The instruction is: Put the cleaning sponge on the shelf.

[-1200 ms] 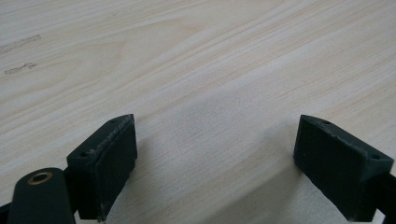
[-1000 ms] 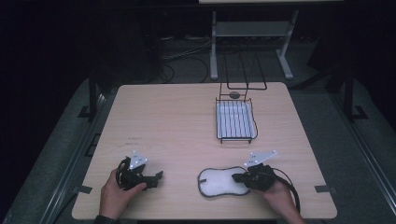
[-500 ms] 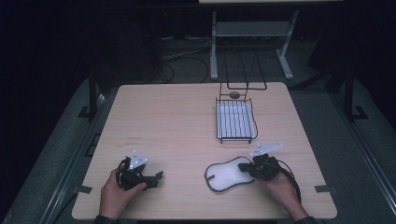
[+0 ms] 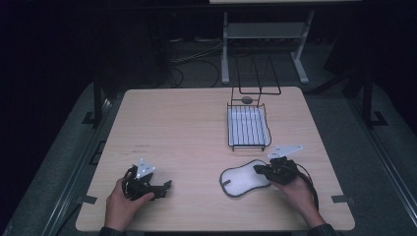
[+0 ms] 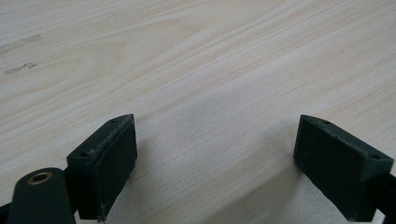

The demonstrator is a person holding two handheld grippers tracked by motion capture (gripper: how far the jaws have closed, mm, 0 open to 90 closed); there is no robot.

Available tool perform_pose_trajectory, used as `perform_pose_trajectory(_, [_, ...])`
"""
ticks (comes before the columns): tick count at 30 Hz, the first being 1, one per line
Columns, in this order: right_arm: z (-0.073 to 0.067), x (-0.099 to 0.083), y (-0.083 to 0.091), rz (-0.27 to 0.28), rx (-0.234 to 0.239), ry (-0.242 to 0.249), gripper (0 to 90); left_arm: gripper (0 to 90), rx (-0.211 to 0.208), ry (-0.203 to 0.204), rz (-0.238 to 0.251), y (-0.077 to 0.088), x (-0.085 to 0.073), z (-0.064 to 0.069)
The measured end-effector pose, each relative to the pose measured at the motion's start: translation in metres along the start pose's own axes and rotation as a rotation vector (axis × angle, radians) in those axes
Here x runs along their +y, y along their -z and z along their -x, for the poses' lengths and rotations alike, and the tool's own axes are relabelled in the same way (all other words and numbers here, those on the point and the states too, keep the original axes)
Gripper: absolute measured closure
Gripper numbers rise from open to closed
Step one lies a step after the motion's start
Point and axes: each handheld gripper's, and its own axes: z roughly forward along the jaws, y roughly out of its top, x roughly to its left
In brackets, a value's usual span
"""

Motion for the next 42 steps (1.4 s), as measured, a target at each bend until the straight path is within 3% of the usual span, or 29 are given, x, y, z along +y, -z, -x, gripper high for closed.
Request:
perform_pose_trajectory(5, [-0.015, 0.007, -0.001, 0.032, 0.061, 0.015, 90.0, 12.6, 0.000, 0.000, 0.000, 0.000, 0.000, 0.000])
perform_pose_trajectory(16, [-0.053, 0.018, -0.022, 0.014, 0.168, 0.076, 90.0, 12.6, 0.001, 0.000, 0.001, 0.000, 0.000, 0.000])
perform_pose_trajectory(23, [-0.062, 0.018, -0.033, -0.021, 0.183, 0.096, 90.0, 12.6, 0.001, 0.000, 0.000, 0.000, 0.000, 0.000])
perform_pose_trajectory(28, [-0.067, 0.015, -0.040, -0.073, 0.166, 0.119, 90.0, 12.6, 0.001, 0.000, 0.000, 0.000, 0.000, 0.000])
perform_pose_trajectory(42, [-0.068, 0.007, -0.036, -0.080, 0.175, 0.112, 90.0, 12.6, 0.000, -0.003, -0.002, 0.000, 0.000, 0.000])
